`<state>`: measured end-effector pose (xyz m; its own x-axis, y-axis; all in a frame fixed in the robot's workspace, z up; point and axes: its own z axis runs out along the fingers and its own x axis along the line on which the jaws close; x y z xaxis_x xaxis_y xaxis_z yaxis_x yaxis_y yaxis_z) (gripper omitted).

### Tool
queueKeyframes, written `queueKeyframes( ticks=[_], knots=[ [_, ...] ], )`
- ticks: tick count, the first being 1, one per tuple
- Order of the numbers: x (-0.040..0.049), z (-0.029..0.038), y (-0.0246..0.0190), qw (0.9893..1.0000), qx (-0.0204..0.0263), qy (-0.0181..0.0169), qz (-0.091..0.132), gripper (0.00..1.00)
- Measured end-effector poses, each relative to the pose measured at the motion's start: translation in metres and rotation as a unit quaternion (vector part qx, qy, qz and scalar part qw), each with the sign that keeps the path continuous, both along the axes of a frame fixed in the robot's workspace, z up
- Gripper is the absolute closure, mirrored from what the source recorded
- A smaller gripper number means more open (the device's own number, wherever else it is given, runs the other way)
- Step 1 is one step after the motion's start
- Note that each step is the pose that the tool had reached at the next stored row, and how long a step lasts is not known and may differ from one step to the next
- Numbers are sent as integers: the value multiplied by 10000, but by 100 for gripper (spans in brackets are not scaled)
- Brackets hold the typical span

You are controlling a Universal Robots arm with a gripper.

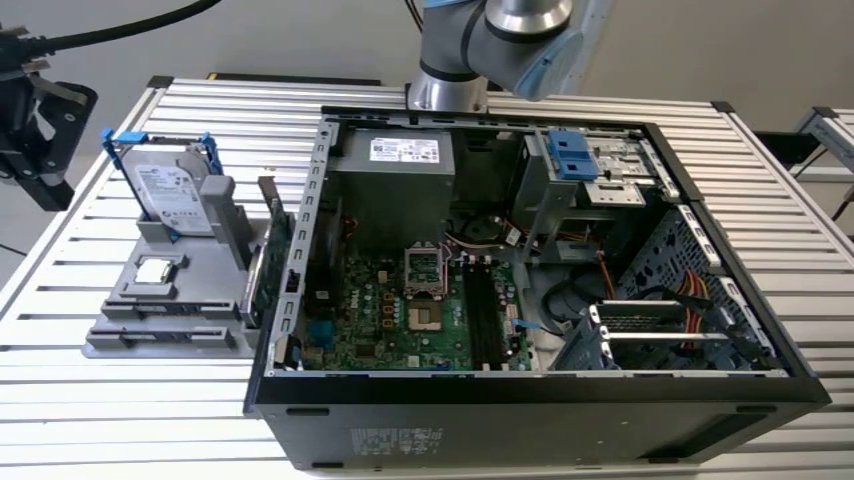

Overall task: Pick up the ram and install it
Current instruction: 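Pick up the ram and move it above insertion slot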

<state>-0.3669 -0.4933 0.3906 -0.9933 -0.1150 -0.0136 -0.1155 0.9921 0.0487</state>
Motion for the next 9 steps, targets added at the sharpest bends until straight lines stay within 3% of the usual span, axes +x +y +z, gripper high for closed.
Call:
queueKeyframes(
  ticks=[9],
  knots=[
    [0,0,0,9996,0,0,272,100]
  ],
)
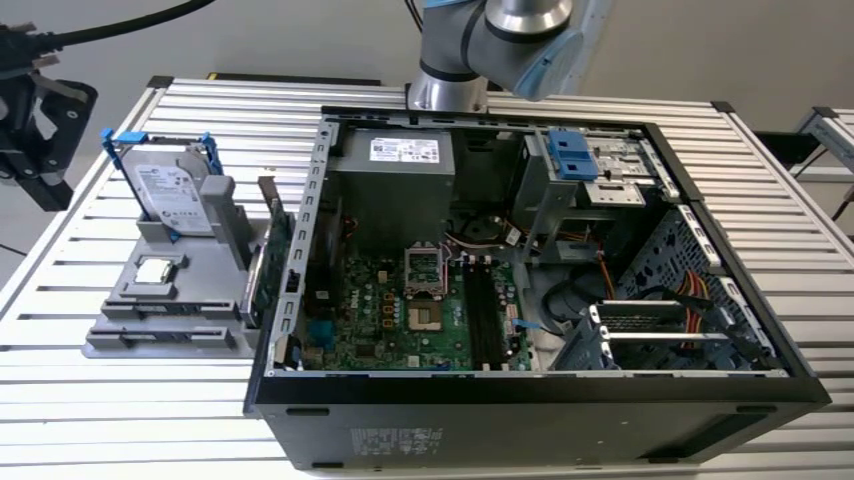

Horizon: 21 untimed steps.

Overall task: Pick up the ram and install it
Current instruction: 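Pick up the ram and move it above insertion slot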

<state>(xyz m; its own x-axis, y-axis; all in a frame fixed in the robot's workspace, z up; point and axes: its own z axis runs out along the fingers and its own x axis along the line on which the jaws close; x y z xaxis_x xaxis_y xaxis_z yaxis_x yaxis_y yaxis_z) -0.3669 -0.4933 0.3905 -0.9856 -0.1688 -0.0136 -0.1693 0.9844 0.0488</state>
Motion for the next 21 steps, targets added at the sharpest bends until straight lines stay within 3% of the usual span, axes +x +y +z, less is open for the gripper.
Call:
queueKeyframes(
  ticks=[11,21],
  knots=[
    [0,0,0,9995,0,0,312,100],
    [0,0,0,9978,0,0,667,100]
  ],
)
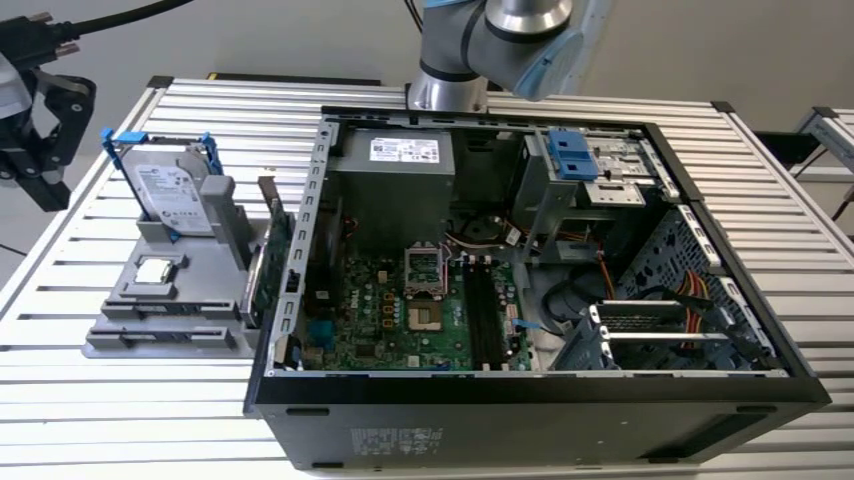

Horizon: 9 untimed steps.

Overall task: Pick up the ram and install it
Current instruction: 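Pick up the ram and move it above insertion slot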

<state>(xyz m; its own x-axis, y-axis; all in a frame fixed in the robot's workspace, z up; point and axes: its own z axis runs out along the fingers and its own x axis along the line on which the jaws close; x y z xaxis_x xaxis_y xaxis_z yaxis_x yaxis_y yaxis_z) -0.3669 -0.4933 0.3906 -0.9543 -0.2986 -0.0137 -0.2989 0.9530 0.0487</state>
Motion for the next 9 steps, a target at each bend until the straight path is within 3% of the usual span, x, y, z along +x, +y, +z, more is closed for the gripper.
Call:
queueKeyframes(
  ticks=[9],
  knots=[
    [0,-1,0,9996,0,-1,285,100]
  ],
)
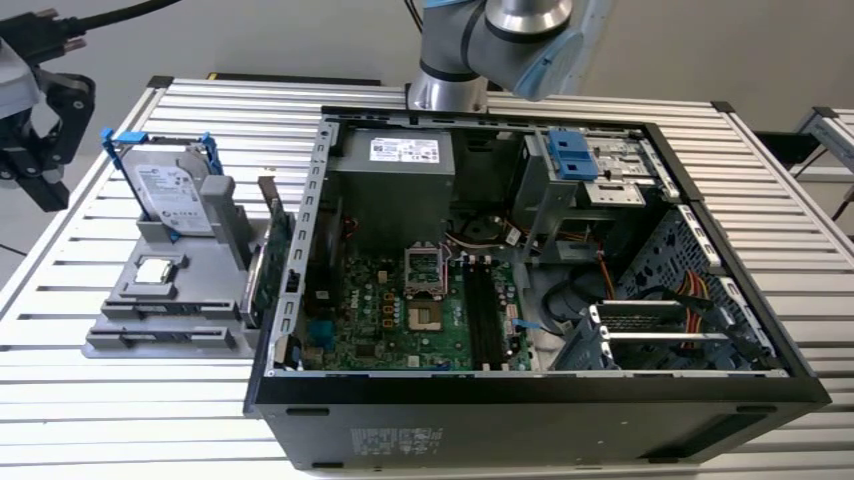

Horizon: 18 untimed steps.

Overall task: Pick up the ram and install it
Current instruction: 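Pick up the ram and move it above insertion slot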

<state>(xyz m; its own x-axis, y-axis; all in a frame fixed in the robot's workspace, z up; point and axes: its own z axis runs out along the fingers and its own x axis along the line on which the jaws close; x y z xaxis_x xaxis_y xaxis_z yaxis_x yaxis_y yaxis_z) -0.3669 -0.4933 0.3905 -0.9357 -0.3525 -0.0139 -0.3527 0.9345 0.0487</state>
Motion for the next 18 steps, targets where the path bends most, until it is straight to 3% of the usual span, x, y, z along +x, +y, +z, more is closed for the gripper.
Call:
queueKeyframes(
  ticks=[8,18],
  knots=[
    [0,0,0,9996,0,0,283,100],
    [0,0,0,9981,0,0,616,100]
  ],
)
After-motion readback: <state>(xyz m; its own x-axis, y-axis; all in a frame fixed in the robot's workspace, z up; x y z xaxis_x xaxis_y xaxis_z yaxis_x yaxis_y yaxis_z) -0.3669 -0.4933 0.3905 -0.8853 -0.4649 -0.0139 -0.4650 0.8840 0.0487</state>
